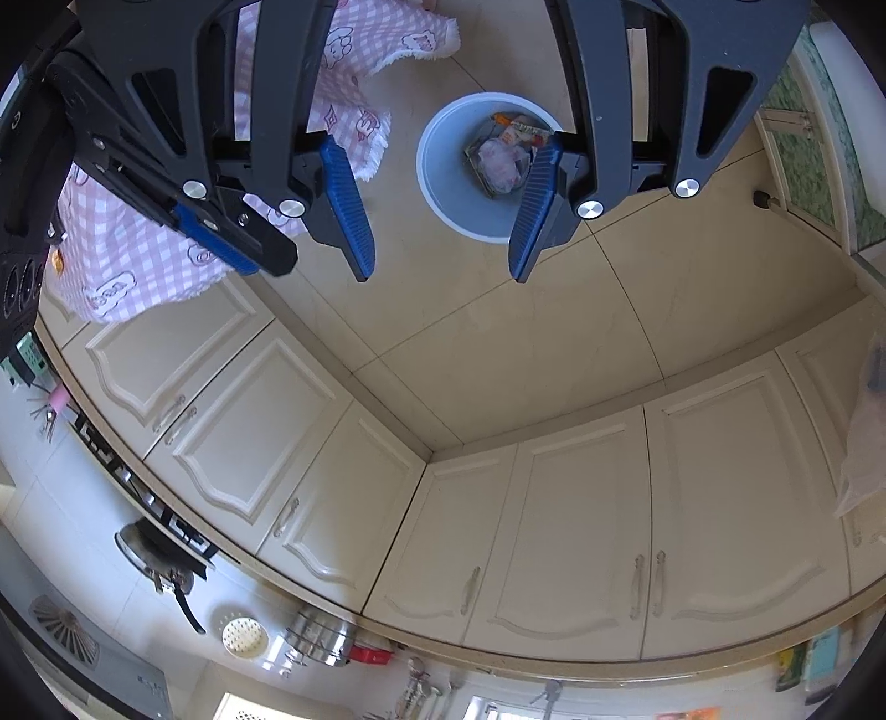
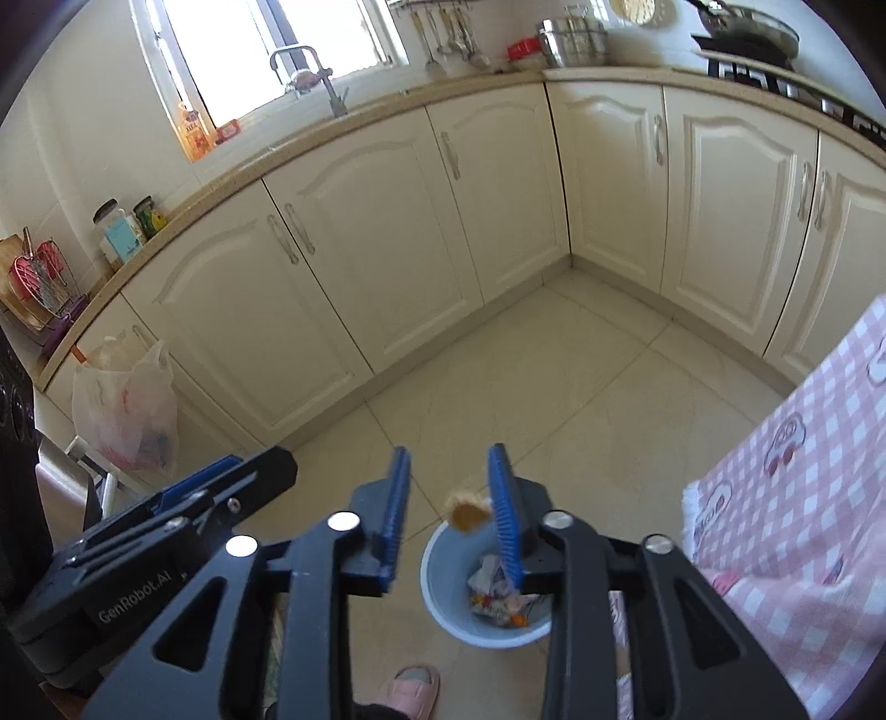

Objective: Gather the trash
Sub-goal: 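Carry both items over the blue bucket and open both tools to drop them, then return to the table and grasp the dark snack bag with the left tool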

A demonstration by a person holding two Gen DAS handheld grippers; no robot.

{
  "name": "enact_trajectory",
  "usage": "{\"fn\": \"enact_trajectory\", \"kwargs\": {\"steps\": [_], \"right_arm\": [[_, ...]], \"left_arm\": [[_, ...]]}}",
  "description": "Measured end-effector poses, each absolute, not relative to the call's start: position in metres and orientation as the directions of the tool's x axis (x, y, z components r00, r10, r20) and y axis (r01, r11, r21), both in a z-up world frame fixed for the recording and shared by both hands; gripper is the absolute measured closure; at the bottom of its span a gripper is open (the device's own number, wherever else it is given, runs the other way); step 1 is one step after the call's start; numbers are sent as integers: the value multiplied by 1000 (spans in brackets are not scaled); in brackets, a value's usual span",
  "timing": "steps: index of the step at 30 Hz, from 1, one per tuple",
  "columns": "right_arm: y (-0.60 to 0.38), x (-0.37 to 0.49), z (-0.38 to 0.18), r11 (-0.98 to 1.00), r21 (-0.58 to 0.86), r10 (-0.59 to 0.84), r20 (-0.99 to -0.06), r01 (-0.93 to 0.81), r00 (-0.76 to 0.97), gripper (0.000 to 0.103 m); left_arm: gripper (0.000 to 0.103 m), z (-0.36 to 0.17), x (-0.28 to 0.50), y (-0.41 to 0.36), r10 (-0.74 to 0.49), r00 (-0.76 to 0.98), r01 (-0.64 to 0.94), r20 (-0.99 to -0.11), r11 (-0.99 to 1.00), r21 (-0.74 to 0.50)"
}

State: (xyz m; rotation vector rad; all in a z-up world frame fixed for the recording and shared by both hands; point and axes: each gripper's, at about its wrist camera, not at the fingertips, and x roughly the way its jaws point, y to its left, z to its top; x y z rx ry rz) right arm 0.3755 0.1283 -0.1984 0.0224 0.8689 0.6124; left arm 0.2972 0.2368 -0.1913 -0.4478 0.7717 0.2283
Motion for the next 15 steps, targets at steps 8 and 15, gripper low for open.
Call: {"fn": "enact_trajectory", "kwargs": {"steps": [8, 15], "right_arm": [[112, 371, -180, 837, 261, 512, -685, -482, 519, 67], [64, 359, -151, 870, 258, 477, -656, -420, 585, 67]], "left_arm": [[55, -175, 293, 225, 25, 717, -329, -696, 893, -306], [55, -148, 287, 191, -31, 752, -243, -658, 916, -321]]}}
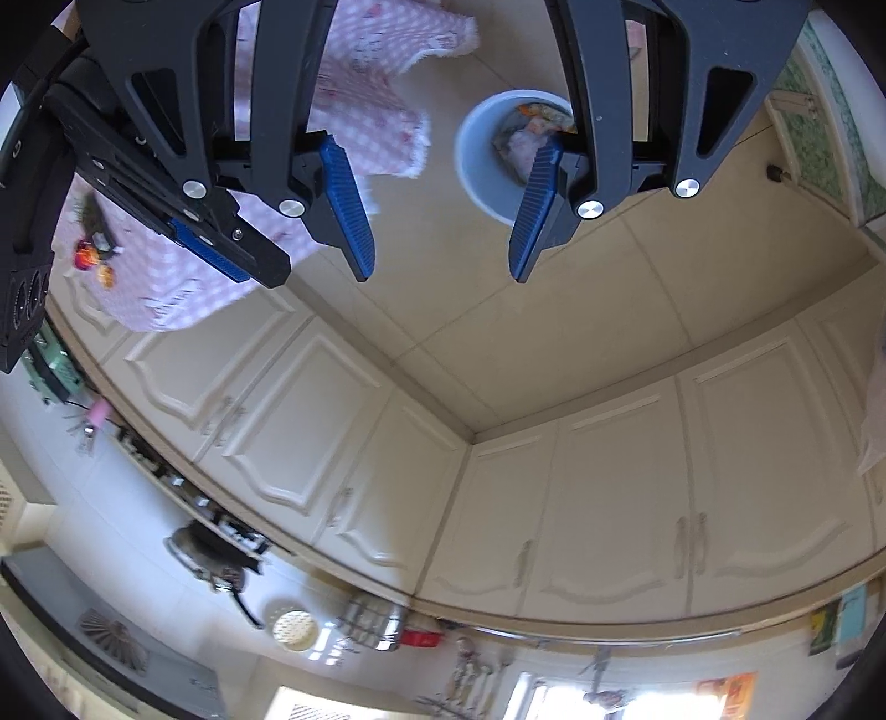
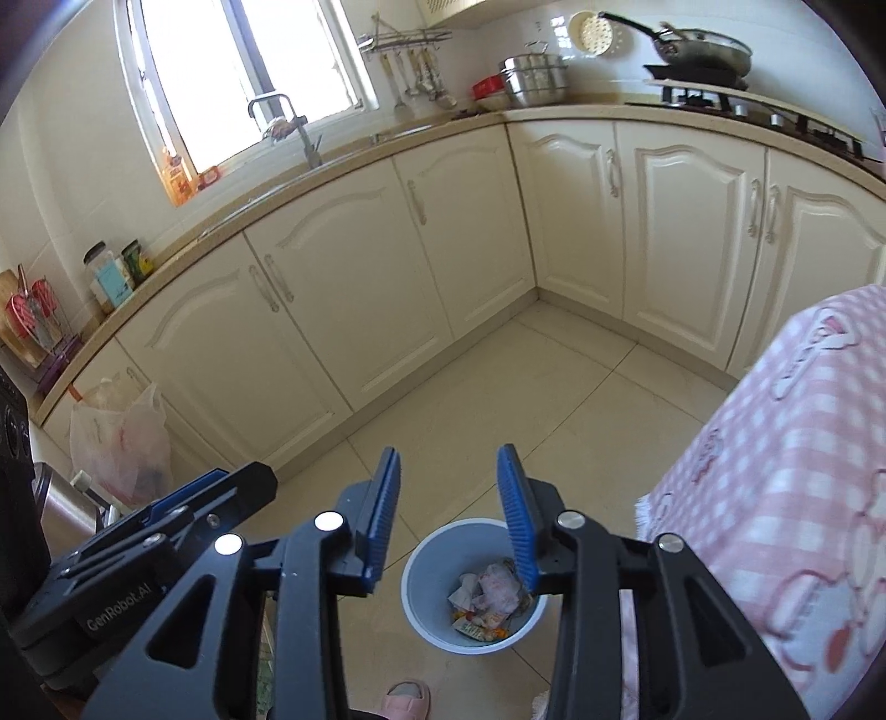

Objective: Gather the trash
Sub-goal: 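Return to the table and grasp the dark snack bag with the left tool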

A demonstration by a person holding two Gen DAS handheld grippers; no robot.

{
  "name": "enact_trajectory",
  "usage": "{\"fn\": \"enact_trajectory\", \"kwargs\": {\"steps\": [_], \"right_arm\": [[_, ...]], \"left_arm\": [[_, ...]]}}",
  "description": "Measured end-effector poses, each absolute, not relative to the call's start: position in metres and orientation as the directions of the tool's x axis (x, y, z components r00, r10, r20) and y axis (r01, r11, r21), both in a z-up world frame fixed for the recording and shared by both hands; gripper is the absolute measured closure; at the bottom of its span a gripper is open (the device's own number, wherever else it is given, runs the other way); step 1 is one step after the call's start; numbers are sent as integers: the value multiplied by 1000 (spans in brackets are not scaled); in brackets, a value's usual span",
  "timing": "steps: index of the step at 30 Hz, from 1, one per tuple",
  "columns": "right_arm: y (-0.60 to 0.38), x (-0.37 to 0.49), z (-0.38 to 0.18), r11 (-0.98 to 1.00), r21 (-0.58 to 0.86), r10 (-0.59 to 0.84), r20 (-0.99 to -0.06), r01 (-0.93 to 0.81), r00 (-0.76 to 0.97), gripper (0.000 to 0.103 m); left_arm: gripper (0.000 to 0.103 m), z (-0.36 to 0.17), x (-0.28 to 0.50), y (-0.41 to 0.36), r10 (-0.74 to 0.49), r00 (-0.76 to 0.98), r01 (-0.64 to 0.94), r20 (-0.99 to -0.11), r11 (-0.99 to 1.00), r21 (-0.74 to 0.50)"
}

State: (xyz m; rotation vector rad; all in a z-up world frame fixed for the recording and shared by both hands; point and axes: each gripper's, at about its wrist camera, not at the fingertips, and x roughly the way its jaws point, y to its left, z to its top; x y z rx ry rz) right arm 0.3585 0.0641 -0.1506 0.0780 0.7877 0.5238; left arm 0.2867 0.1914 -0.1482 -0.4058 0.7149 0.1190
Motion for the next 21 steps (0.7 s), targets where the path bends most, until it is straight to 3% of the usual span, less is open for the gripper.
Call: {"fn": "enact_trajectory", "kwargs": {"steps": [5, 13, 17, 21], "right_arm": [[15, 344, -125, 898, 234, 433, -618, -373, 656, 66], [-109, 320, -90, 964, 190, 262, -562, -186, 785, 63], [-182, 311, -85, 980, 193, 153, -542, -55, 826, 60], [-238, 307, -89, 975, 215, 79, -550, 50, 831, 57]], "left_arm": [[54, -125, 286, 144, -95, 775, -138, -625, 940, -313], [45, -102, 295, 44, -244, 765, 69, -596, 951, -301], [35, -98, 306, -11, -294, 744, 148, -600, 948, -280], [32, -101, 317, -57, -327, 712, 199, -622, 943, -268]]}}
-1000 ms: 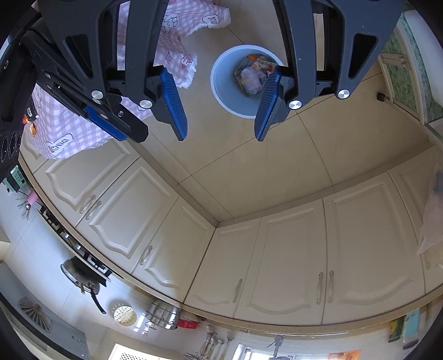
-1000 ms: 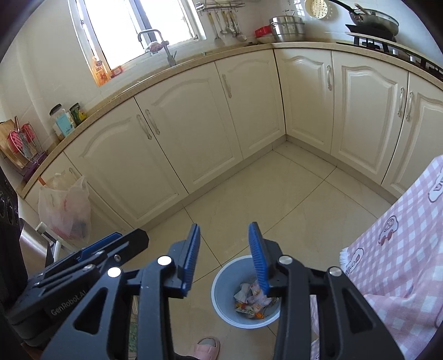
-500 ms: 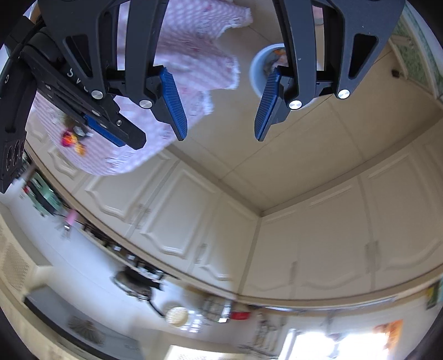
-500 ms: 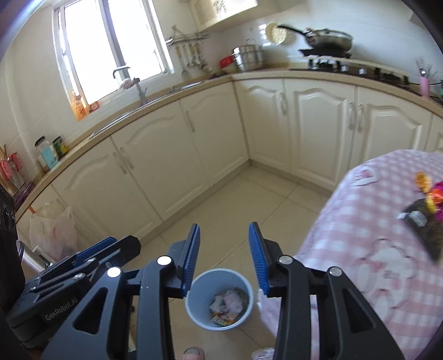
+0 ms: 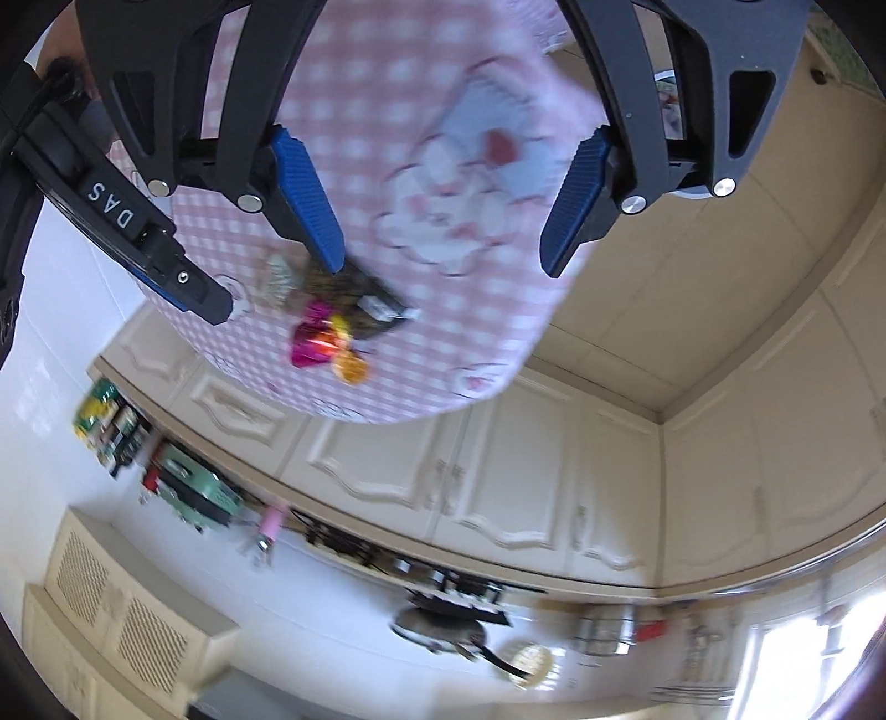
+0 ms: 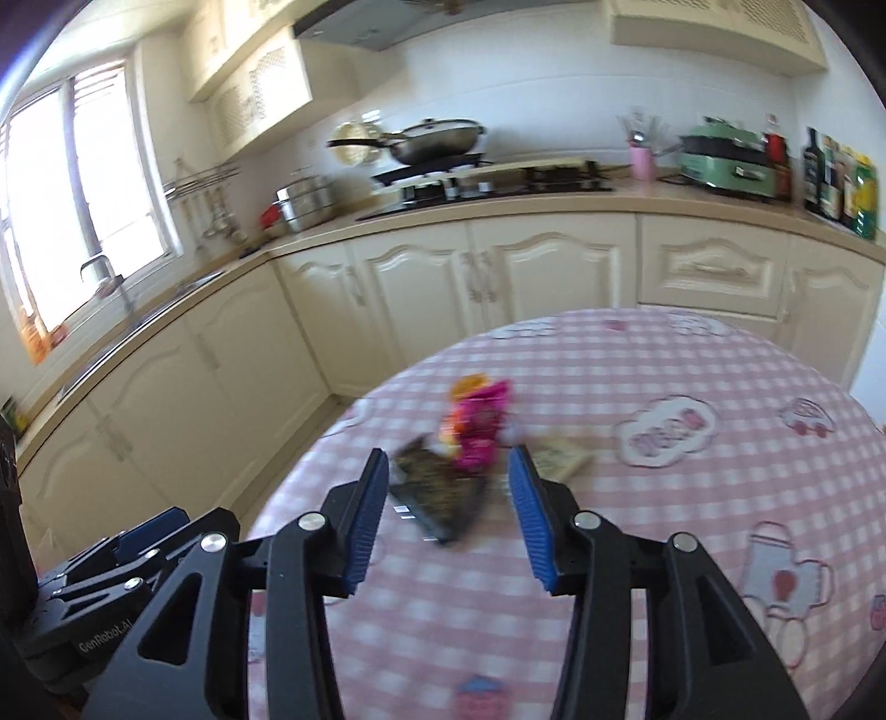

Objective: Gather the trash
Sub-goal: 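Return to the table and grasp the dark snack bag with the left tool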

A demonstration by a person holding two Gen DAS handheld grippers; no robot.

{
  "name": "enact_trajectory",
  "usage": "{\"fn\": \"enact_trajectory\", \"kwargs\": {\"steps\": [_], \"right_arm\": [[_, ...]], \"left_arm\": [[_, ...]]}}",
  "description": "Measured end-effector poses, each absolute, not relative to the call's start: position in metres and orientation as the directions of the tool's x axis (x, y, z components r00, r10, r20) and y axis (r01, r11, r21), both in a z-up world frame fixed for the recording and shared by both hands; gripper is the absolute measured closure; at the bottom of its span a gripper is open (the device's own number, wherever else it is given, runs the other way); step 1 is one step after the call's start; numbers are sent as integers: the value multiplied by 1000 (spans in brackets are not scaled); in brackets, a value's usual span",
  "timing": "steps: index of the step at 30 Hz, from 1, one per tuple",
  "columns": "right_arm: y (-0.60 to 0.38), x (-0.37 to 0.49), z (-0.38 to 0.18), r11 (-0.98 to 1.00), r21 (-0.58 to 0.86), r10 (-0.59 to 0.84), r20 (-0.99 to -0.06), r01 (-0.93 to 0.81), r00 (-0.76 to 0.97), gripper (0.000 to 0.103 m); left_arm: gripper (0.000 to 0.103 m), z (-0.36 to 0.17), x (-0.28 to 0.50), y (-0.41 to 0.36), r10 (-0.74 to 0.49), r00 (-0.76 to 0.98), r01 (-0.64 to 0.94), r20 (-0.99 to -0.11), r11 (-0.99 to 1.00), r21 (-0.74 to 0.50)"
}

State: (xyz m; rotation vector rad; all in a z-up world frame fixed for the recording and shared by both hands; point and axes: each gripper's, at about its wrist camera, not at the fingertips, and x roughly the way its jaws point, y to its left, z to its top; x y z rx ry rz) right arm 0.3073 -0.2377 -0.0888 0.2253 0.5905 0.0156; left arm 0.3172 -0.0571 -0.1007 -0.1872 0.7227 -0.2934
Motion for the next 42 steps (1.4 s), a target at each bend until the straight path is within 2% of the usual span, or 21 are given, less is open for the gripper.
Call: {"fn": "enact_trajectory", "kwargs": {"steps": [7, 18, 19, 21, 23, 25, 26, 32, 34, 40, 41, 42], "right_arm": [[-293, 315, -107, 959, 242, 21, -581, 148, 814, 53], [-322, 333, -134, 937, 300, 40, -600, 179, 799, 53], [-321, 333, -134, 937, 298, 39, -602, 179, 797, 53], [-319, 335, -134, 939, 294, 37, -604, 180, 796, 53], [-318, 336, -135, 940, 293, 39, -608, 178, 793, 53], [-317, 339, -136, 941, 290, 41, -614, 176, 789, 53], [-317, 340, -137, 941, 289, 44, -616, 174, 787, 53], [-309, 346, -142, 943, 297, 79, -636, 148, 767, 51], [-302, 352, -144, 945, 297, 98, -654, 135, 750, 47], [-277, 376, -152, 960, 258, 112, -715, 111, 690, 46], [-275, 380, -153, 961, 253, 110, -723, 113, 682, 46], [-274, 384, -155, 960, 255, 111, -727, 115, 678, 46]], "left_arm": [[30, -116, 344, -117, -345, 664, 230, -663, 938, -258], [32, -148, 388, -145, -288, 619, 155, -730, 957, -246], [36, -149, 388, -145, -295, 621, 157, -726, 955, -253], [57, -149, 387, -142, -321, 621, 163, -716, 945, -282], [73, -148, 385, -142, -324, 627, 170, -708, 944, -282], [96, -145, 384, -140, -360, 627, 194, -691, 931, -310], [102, -144, 384, -138, -382, 623, 205, -682, 922, -329], [103, -139, 373, -124, -403, 637, 223, -657, 912, -344], [103, -135, 369, -117, -408, 647, 227, -644, 909, -349], [102, -134, 368, -102, -434, 640, 227, -634, 895, -384], [99, -134, 368, -101, -429, 642, 222, -636, 898, -381], [89, -134, 368, -101, -429, 639, 224, -638, 898, -379]]}}
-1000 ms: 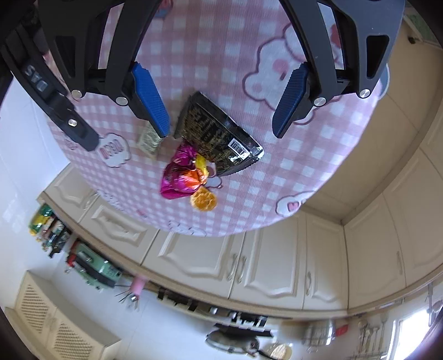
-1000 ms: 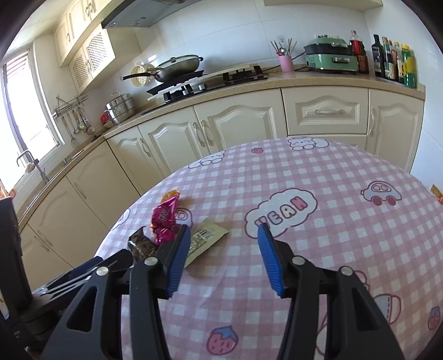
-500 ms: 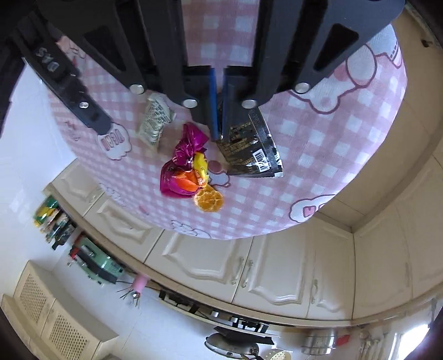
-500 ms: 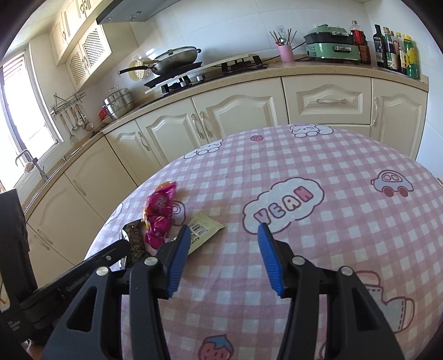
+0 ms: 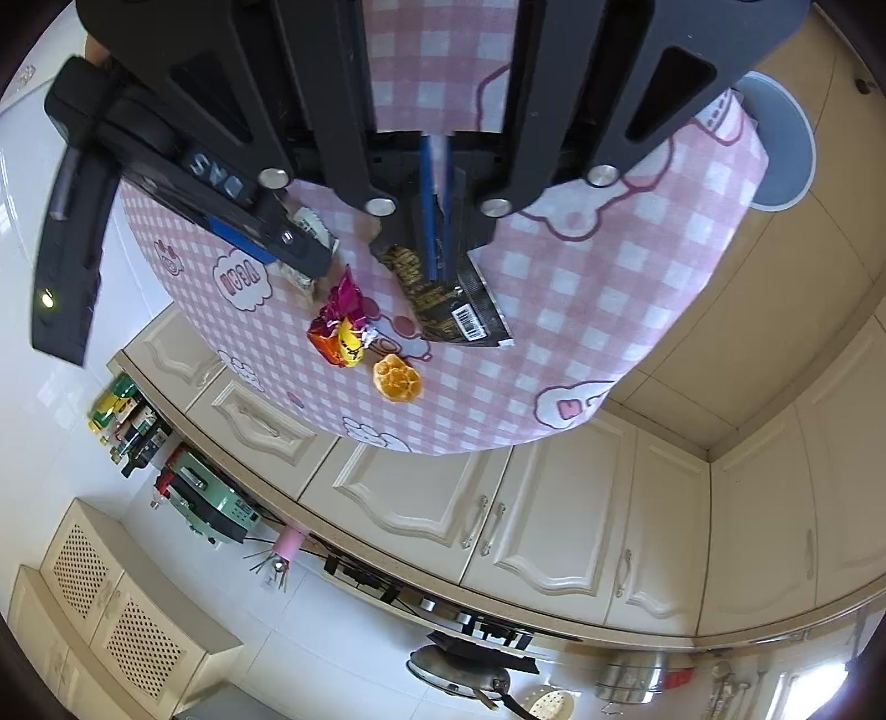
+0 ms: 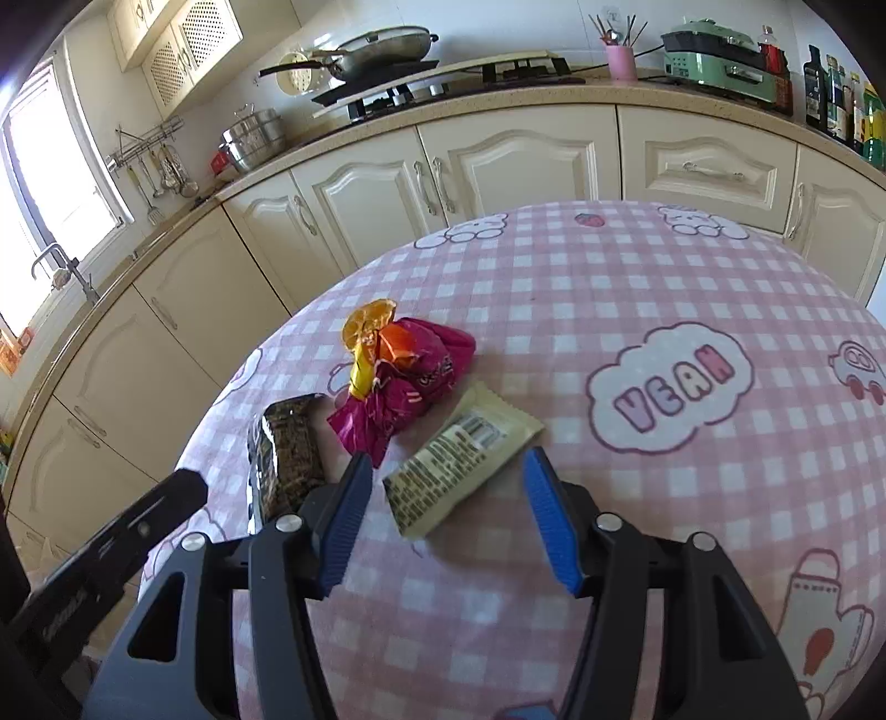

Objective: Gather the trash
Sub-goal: 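Return to the table and grasp the dark snack bag with the left tool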

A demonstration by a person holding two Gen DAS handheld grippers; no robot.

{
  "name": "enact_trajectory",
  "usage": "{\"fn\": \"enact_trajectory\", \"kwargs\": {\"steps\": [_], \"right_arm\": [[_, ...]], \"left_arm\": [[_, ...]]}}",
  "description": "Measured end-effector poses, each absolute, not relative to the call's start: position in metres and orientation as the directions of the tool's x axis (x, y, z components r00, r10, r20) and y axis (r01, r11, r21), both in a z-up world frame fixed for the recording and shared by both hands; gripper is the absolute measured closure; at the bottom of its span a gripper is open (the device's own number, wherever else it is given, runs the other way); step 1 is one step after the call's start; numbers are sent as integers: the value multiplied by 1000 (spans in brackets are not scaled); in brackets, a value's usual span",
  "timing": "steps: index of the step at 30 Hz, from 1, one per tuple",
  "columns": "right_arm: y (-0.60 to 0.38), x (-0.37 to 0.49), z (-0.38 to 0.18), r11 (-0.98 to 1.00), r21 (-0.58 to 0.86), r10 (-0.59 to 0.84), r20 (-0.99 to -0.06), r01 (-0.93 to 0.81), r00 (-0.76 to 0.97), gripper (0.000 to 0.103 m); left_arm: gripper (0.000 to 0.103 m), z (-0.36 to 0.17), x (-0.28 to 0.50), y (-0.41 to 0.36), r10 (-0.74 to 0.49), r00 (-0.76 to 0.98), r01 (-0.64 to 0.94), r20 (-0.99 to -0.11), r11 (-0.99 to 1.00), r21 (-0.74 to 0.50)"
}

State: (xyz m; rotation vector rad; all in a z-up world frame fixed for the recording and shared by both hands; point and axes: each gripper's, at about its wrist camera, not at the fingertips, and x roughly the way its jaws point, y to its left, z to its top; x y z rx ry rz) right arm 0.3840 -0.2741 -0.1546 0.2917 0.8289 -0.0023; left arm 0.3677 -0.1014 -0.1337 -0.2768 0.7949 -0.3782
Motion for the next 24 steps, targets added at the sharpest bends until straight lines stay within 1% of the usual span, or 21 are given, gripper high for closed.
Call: {"fn": "enact_trajectory", "kwargs": {"steps": [1, 2, 3, 4, 5, 6, 7, 12, 15, 16, 17, 19, 20, 21, 22, 24], "right_arm": [[-274, 388, -156, 961, 250, 105, -731, 121, 674, 47], [-273, 389, -156, 963, 242, 98, -732, 122, 674, 50], [-273, 389, -156, 964, 234, 91, -733, 124, 674, 61], [-274, 389, -156, 964, 238, 98, -732, 118, 675, 68], [-275, 389, -156, 963, 242, 104, -731, 115, 674, 73], [-276, 387, -156, 963, 243, 104, -730, 114, 675, 78], [-278, 385, -156, 962, 246, 104, -727, 115, 679, 80], [-288, 375, -152, 957, 258, 92, -697, 130, 711, 82], [-292, 372, -150, 953, 275, 103, -686, 125, 720, 82], [-292, 373, -150, 952, 279, 107, -685, 124, 721, 82], [-293, 373, -150, 951, 283, 112, -684, 121, 721, 82], [-292, 372, -150, 951, 287, 119, -682, 114, 721, 82], [-292, 372, -150, 951, 288, 121, -681, 112, 722, 82], [-292, 371, -149, 951, 290, 123, -679, 110, 724, 82], [-291, 371, -149, 951, 290, 124, -678, 109, 724, 82], [-290, 370, -148, 951, 291, 127, -677, 105, 725, 82]], "left_arm": [[81, -134, 368, -103, -426, 637, 227, -642, 900, -372], [64, -133, 368, -103, -417, 642, 222, -643, 904, -365], [54, -132, 368, -104, -409, 649, 217, -641, 908, -359], [51, -132, 368, -105, -408, 652, 217, -639, 908, -358], [50, -132, 369, -106, -410, 651, 219, -639, 907, -359], [49, -133, 372, -110, -412, 648, 222, -641, 907, -358], [48, -134, 374, -111, -410, 643, 224, -647, 908, -353], [48, -143, 384, -129, -395, 620, 230, -677, 917, -325], [48, -153, 395, -137, -364, 602, 197, -710, 930, -309], [48, -152, 396, -138, -361, 607, 192, -707, 931, -311], [49, -151, 397, -138, -357, 610, 187, -707, 932, -310], [64, -152, 400, -140, -327, 613, 172, -719, 944, -282], [69, -152, 402, -139, -338, 610, 176, -717, 940, -294], [81, -153, 402, -139, -355, 603, 188, -714, 933, -306], [83, -154, 403, -140, -367, 595, 199, -716, 929, -310], [95, -153, 401, -141, -382, 592, 218, -710, 924, -316]]}}
